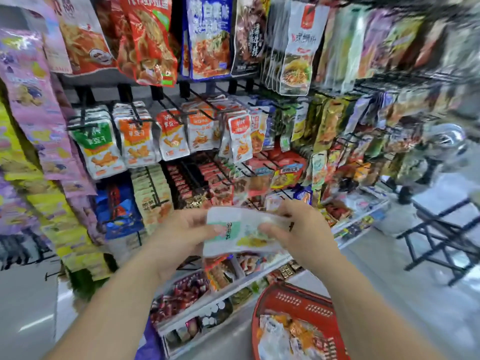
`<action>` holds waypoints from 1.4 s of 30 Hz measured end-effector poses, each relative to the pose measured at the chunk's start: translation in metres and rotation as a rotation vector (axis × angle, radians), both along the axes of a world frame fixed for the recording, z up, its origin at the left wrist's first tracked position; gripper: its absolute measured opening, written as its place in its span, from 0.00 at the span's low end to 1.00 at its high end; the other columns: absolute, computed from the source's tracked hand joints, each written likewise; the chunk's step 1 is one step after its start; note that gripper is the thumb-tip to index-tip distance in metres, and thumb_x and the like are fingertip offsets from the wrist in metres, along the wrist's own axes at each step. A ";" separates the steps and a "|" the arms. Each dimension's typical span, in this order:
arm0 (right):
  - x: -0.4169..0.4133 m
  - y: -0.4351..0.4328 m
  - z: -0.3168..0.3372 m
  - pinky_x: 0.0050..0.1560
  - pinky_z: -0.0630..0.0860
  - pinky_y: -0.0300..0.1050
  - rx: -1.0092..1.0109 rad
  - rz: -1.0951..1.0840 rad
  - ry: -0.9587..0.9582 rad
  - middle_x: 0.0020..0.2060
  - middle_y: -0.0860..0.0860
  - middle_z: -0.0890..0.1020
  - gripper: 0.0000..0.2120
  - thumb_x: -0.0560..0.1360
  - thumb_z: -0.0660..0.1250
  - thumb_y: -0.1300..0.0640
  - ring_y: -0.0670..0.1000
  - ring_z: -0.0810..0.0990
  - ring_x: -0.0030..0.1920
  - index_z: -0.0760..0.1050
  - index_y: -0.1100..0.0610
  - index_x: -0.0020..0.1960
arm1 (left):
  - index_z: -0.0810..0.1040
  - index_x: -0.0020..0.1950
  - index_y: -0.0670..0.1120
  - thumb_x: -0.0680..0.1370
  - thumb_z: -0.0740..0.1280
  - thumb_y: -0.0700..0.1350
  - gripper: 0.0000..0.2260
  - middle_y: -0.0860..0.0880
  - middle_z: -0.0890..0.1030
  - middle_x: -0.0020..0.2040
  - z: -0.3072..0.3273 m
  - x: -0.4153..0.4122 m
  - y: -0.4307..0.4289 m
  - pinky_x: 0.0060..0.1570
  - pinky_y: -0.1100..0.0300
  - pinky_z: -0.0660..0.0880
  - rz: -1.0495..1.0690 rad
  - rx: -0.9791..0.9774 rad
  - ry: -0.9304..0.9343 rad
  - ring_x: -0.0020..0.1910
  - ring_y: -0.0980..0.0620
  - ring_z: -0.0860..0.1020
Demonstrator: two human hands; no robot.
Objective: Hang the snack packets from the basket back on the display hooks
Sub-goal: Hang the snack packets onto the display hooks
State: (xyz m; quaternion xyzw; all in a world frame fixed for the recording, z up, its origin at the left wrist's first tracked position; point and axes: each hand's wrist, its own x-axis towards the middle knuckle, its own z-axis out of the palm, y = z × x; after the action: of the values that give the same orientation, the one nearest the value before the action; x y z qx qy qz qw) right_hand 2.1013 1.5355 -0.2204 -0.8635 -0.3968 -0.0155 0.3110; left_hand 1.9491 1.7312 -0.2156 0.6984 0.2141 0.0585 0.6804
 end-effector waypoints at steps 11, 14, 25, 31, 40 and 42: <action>0.060 -0.109 0.002 0.26 0.64 0.31 0.567 -0.288 0.502 0.33 0.49 0.73 0.13 0.81 0.68 0.49 0.42 0.69 0.27 0.74 0.57 0.43 | 0.79 0.63 0.49 0.84 0.66 0.43 0.09 0.46 0.88 0.52 0.016 0.131 -0.133 0.49 0.54 0.83 0.122 -0.123 -0.197 0.50 0.46 0.87; 0.099 -0.142 -0.001 0.29 0.61 0.35 0.609 -0.211 0.538 0.32 0.50 0.67 0.19 0.80 0.67 0.44 0.47 0.65 0.31 0.69 0.58 0.42 | 0.77 0.67 0.51 0.83 0.68 0.45 0.12 0.47 0.88 0.54 0.019 0.182 -0.179 0.50 0.51 0.83 0.175 -0.103 -0.212 0.49 0.45 0.87; 0.241 -0.197 0.028 0.45 0.71 0.52 0.581 0.162 0.660 0.51 0.66 0.76 0.19 0.80 0.68 0.40 0.66 0.76 0.46 0.75 0.57 0.54 | 0.85 0.48 0.50 0.85 0.65 0.45 0.10 0.55 0.87 0.42 0.073 0.296 -0.260 0.41 0.63 0.75 0.404 0.183 -0.232 0.40 0.62 0.82; 0.272 -0.162 0.067 0.57 0.78 0.66 0.496 0.309 0.666 0.52 0.56 0.84 0.09 0.81 0.67 0.44 0.61 0.83 0.54 0.80 0.48 0.56 | 0.83 0.48 0.48 0.85 0.65 0.48 0.10 0.48 0.84 0.46 0.111 0.321 -0.237 0.48 0.54 0.74 0.519 0.247 -0.302 0.47 0.49 0.80; 0.317 -0.125 0.119 0.34 0.69 0.36 0.561 0.180 0.691 0.35 0.46 0.82 0.15 0.86 0.60 0.48 0.43 0.77 0.34 0.79 0.54 0.48 | 0.83 0.43 0.46 0.85 0.66 0.47 0.13 0.46 0.81 0.38 0.137 0.370 -0.195 0.40 0.58 0.74 0.415 0.273 -0.406 0.37 0.53 0.77; 0.332 -0.111 0.136 0.36 0.74 0.43 0.634 0.143 0.652 0.40 0.50 0.84 0.14 0.85 0.62 0.47 0.49 0.81 0.39 0.81 0.55 0.52 | 0.82 0.41 0.47 0.85 0.65 0.46 0.14 0.53 0.79 0.33 0.142 0.381 -0.190 0.33 0.63 0.69 0.375 0.290 -0.386 0.30 0.58 0.73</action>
State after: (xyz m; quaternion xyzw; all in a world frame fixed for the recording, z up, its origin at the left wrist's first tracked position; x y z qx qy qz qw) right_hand 2.4331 1.4244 -0.0847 -0.6560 -0.3123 0.1579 0.6687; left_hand 2.3304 1.5409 -0.0733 0.7126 0.1952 0.3447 0.5791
